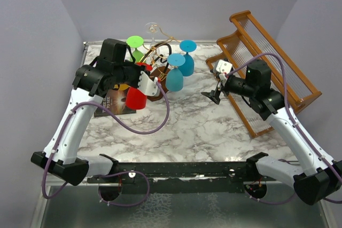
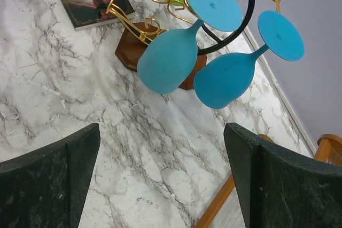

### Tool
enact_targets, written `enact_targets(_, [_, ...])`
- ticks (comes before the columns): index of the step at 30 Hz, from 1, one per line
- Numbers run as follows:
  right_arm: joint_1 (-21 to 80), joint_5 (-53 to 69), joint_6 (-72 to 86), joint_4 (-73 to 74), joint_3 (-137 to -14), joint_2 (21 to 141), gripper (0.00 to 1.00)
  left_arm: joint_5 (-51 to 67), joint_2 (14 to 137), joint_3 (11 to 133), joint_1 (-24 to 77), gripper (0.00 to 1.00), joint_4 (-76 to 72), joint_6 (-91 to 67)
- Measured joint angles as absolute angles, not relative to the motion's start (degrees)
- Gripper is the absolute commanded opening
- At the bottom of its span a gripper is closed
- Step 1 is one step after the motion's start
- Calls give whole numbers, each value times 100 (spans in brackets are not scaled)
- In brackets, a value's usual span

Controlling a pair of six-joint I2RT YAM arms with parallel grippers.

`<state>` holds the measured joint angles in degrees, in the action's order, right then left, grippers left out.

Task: Place the wine glass upside down on the wine glass rack

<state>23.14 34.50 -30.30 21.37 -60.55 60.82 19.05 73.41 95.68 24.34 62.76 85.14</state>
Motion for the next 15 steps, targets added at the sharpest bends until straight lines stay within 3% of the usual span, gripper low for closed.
enact_targets(15, [2314, 3492, -3070, 2139, -6055, 6080, 98, 2390, 7465, 9201, 2434, 0, 5970, 8989])
